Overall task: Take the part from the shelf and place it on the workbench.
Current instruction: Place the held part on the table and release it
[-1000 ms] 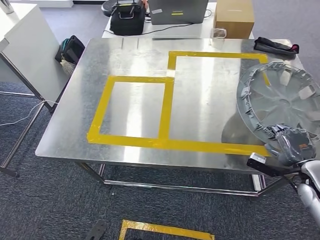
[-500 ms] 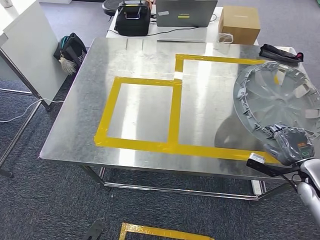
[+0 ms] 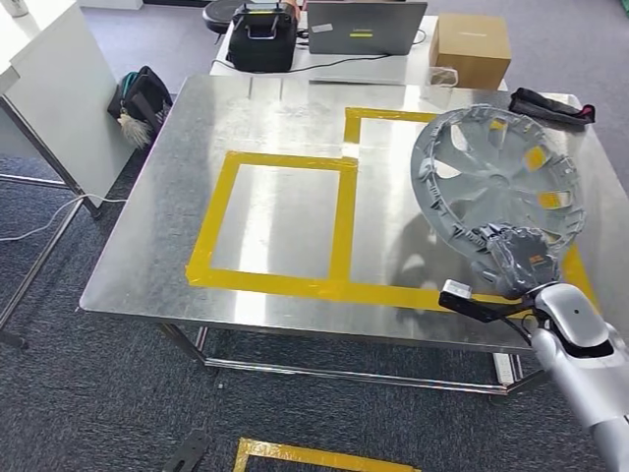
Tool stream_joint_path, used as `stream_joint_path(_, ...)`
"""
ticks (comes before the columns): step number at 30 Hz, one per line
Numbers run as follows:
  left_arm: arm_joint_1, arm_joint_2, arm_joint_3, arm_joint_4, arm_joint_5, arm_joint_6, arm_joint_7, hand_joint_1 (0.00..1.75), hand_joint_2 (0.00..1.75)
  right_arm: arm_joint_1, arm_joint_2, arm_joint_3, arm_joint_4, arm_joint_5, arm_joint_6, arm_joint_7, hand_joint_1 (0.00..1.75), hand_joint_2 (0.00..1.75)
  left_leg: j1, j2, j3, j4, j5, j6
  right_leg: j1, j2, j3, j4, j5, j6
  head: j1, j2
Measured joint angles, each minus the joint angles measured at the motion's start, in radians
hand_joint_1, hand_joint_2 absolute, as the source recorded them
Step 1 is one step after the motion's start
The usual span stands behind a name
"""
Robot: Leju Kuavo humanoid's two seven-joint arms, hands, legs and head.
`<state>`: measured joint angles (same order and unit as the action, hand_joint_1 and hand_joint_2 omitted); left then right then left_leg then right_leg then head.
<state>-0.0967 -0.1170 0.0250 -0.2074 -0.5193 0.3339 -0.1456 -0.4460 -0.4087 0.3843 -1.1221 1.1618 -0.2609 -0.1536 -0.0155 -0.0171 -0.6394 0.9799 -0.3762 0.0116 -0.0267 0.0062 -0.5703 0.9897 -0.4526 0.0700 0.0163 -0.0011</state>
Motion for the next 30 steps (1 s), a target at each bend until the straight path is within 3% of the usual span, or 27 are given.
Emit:
stream_joint_path(12,-0.003,0.000,0.000,0.000,-0.016,-0.001,0.009,0.00,0.00,-0.032,0.060,0.104,0.035,-0.013,-0.002,-0.038,1.75,1.75,0.000,0.000,0.000,0.000,0.000,0.000,0.000,-0.001,0.000,0.000,0.000,0.000,0.000,0.000)
stream_joint_path(24,-0.002,0.001,0.000,0.000,-0.029,-0.020,-0.001,0.00,0.00,-0.040,0.064,0.143,0.050,-0.030,-0.002,-0.046,1.75,1.75,0.000,0.000,0.000,0.000,0.000,0.000,0.000,0.000,0.000,0.000,0.000,0.000,0.000,0.000)
stream_joint_path(28,-0.001,0.001,0.000,0.000,-0.030,-0.023,-0.003,0.00,1.75,-0.041,0.064,0.147,0.052,-0.031,-0.003,-0.047,0.00,0.00,0.000,0.000,0.000,0.000,0.000,0.000,0.000,0.000,0.000,0.000,0.000,0.000,0.000,0.000)
stream_joint_path(30,-0.002,0.002,0.000,0.000,-0.032,-0.023,-0.004,0.00,0.87,-0.046,0.064,0.148,0.052,-0.034,-0.007,-0.046,0.00,0.00,0.000,0.000,0.000,0.000,0.000,0.000,0.000,0.000,0.000,0.000,0.000,0.000,0.000,0.000)
